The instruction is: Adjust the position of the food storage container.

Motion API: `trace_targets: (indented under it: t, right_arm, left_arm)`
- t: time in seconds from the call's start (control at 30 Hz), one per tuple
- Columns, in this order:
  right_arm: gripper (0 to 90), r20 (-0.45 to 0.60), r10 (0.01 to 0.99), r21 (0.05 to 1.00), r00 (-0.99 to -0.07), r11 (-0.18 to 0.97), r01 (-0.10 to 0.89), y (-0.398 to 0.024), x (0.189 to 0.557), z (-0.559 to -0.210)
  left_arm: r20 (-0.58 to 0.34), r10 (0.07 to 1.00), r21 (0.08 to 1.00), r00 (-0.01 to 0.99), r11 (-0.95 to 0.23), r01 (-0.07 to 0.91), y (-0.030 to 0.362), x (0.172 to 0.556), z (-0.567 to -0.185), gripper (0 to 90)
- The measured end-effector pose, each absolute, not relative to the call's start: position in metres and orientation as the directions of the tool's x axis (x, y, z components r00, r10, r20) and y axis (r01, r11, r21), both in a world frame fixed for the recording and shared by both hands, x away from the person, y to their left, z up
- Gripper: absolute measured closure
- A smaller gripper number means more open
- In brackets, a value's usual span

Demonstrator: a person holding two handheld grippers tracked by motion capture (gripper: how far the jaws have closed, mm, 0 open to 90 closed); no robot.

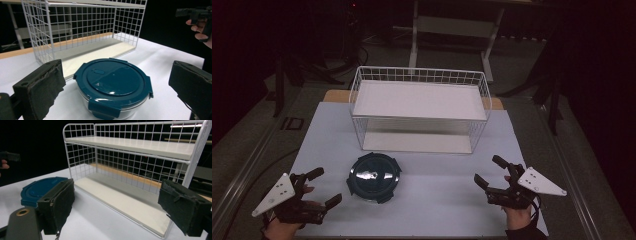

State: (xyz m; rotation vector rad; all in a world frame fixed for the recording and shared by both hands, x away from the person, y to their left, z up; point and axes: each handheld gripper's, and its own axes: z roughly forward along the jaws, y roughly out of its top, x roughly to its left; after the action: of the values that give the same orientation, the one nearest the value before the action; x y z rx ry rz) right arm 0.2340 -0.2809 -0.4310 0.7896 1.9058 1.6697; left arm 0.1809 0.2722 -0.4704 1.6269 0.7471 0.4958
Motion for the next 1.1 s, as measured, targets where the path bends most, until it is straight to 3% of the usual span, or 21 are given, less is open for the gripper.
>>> trace_targets:
  t: [0.2,0.37,0.5,0.77,0.93,1.1]
  right_arm:
    - [11.9,0.029,0.674,0.991,-0.738,0.079,0.111,-0.281,0.231,-0.424]
    - [11.9,0.01,0.679,0.989,-0.734,0.1,0.106,-0.281,0.228,-0.412]
    - [11.2,0.031,0.682,0.991,-0.73,0.073,0.111,-0.286,0.227,-0.41]
    - [11.2,0.031,0.691,0.988,-0.722,0.088,0.126,-0.285,0.227,-0.415]
    - [11.2,0.035,0.69,0.988,-0.723,0.086,0.131,-0.285,0.229,-0.421]
    - [11.2,0.036,0.692,0.985,-0.721,0.096,0.141,-0.283,0.23,-0.424]
  left_arm:
    - [-0.081,0.697,0.979,0.712,-0.078,0.188,0.269,0.179,-0.463,0.3]
    - [-0.028,0.662,0.971,0.749,-0.161,0.178,0.266,0.181,-0.454,0.4]
    - [-0.097,0.652,0.953,0.752,-0.157,0.259,0.276,0.188,-0.455,1.7]
    - [-0.077,0.663,0.915,0.745,-0.25,0.317,0.282,0.193,-0.471,2.5]
    - [-0.079,0.653,0.899,0.753,-0.28,0.337,0.287,0.196,-0.481,21.3]
    - [-0.08,0.666,0.87,0.742,-0.316,0.378,0.289,0.203,-0.495,50.6]
